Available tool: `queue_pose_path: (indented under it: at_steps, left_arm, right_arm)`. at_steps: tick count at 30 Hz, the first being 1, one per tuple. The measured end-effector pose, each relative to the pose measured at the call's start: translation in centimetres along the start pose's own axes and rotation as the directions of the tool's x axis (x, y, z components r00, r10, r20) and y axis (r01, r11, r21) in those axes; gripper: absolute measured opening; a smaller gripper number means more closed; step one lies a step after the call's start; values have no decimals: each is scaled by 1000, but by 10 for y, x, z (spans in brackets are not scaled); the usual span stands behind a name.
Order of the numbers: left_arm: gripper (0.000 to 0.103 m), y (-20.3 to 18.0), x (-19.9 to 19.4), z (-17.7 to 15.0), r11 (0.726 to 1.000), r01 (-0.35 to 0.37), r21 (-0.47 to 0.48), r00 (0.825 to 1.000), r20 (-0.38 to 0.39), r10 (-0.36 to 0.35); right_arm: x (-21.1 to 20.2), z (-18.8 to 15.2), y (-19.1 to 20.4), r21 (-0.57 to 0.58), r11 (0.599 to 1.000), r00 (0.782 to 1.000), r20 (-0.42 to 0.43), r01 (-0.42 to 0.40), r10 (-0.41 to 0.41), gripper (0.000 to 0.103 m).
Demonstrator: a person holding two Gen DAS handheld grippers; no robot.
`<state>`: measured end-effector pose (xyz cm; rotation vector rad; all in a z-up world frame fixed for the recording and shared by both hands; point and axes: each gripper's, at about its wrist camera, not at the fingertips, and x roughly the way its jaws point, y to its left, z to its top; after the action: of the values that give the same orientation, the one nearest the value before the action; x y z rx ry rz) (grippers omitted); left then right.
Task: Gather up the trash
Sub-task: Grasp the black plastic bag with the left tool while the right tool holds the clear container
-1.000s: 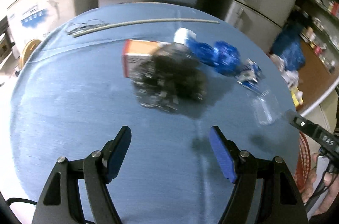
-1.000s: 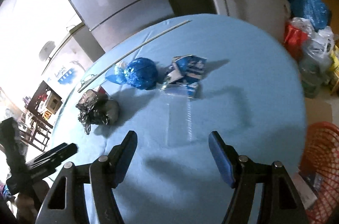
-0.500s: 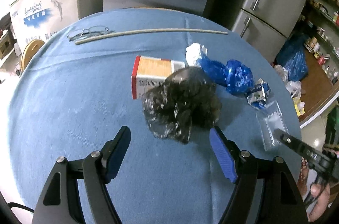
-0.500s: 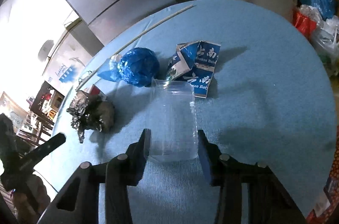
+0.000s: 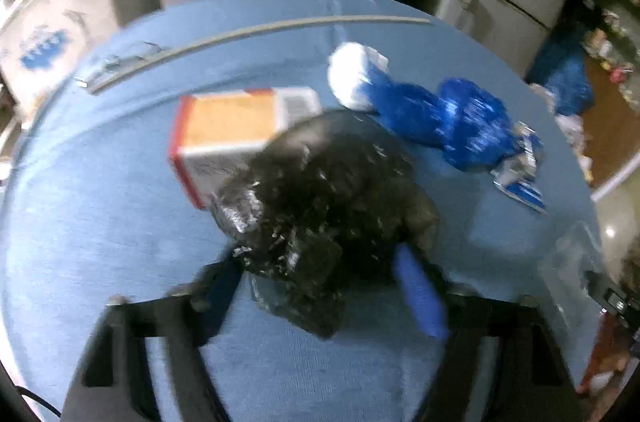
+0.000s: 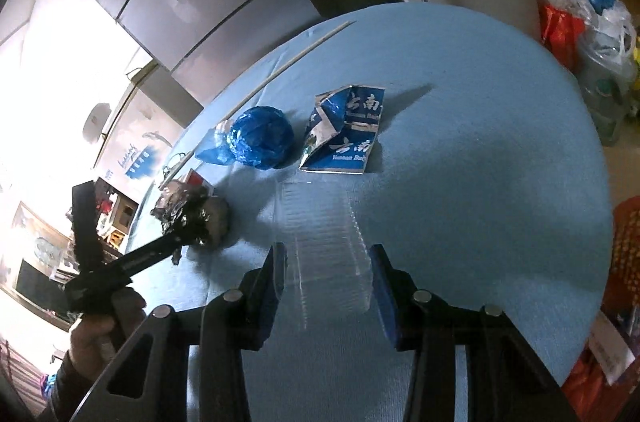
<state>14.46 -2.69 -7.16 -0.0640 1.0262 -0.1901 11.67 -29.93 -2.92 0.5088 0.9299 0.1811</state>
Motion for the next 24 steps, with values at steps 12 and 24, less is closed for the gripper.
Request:
queue_pose_path:
  at_steps: [12, 24]
  left_arm:
    - [1, 2, -62, -33, 996, 88, 1, 994, 67, -88]
    - [1, -9, -104, -35, 992, 127, 21, 982, 140, -128]
  right_arm:
    - [-21, -6, 3, 9, 999, 998, 41, -40, 39, 43]
    - [-49, -6, 2, 24, 997, 993, 99, -68, 66, 43]
